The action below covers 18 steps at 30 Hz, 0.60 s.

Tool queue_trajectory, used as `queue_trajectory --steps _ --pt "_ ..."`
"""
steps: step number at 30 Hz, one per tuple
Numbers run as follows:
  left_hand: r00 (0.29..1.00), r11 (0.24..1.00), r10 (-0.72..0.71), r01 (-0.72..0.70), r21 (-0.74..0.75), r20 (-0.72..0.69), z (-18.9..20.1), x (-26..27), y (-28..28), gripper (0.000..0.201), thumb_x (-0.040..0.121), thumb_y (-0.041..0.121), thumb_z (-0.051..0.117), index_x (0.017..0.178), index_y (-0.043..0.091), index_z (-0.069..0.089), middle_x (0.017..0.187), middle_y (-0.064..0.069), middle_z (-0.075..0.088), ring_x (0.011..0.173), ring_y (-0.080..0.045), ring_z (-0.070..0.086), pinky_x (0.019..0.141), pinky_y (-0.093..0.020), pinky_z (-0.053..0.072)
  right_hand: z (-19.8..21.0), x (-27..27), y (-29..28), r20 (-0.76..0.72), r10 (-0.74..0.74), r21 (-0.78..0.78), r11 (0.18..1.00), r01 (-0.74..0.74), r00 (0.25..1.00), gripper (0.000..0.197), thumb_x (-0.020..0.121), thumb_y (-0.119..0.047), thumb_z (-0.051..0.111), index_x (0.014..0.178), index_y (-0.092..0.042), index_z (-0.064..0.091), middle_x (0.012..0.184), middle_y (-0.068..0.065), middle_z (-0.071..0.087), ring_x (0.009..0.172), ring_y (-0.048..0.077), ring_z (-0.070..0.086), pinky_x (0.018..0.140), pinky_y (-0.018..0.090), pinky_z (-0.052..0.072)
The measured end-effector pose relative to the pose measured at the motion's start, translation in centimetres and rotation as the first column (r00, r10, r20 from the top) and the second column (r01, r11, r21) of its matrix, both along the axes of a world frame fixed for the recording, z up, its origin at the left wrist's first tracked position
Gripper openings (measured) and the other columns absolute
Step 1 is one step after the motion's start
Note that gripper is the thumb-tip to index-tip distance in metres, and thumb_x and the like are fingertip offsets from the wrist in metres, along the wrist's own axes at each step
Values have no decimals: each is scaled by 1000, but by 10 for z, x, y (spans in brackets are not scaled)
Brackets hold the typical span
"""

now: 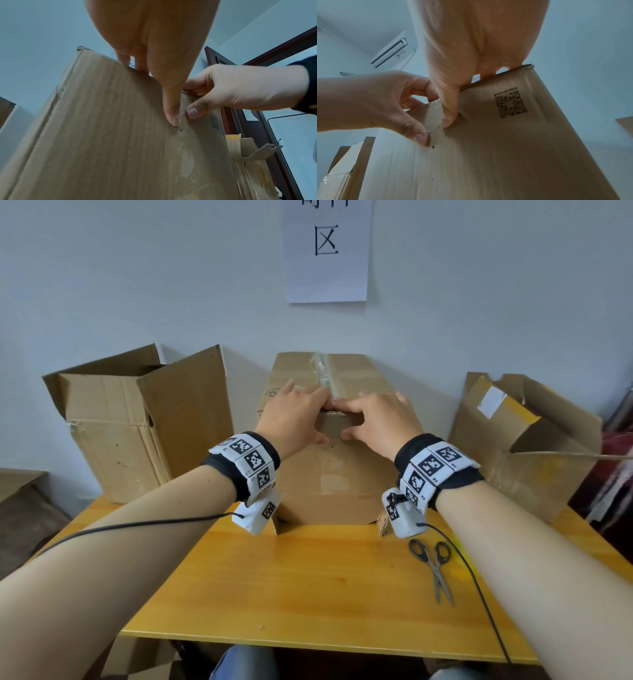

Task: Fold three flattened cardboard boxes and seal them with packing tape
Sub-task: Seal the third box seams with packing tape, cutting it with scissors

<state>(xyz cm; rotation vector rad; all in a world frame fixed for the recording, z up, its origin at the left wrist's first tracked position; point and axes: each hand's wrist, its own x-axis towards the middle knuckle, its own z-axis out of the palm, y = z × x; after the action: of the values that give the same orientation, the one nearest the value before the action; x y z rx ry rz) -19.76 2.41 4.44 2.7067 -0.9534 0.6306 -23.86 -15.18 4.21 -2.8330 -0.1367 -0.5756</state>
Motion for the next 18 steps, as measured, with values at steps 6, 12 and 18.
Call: queue_trajectory --steps 6,12,18 --pt "980 981 -9 -30 -190 -199 27 1 18 27 90 51 64 102 27 71 102 8 70 100 -15 64 84 -31 49 5 -12 11 -36 -19 -127 992 14 999 56 89 -55 60 143 -46 46 144 -12 54 138 20 40 112 48 27" --pt "918 942 153 -247 -228 -365 30 -4 53 26 97 44 55 107 27 74 101 1 73 80 -17 68 74 -29 55 3 -15 33 -66 -32 -143 989 23 997 58 93 -68 42 143 -37 48 153 -12 43 142 24 33 117 56 17" --pt "896 924 175 -293 -245 -409 44 -36 53 40 97 45 53 83 16 76 75 -4 75 50 -20 70 56 -26 58 7 -30 40 -62 27 -46 999 -30 998 58 100 -66 25 142 -37 53 143 -5 48 136 21 42 121 56 9"
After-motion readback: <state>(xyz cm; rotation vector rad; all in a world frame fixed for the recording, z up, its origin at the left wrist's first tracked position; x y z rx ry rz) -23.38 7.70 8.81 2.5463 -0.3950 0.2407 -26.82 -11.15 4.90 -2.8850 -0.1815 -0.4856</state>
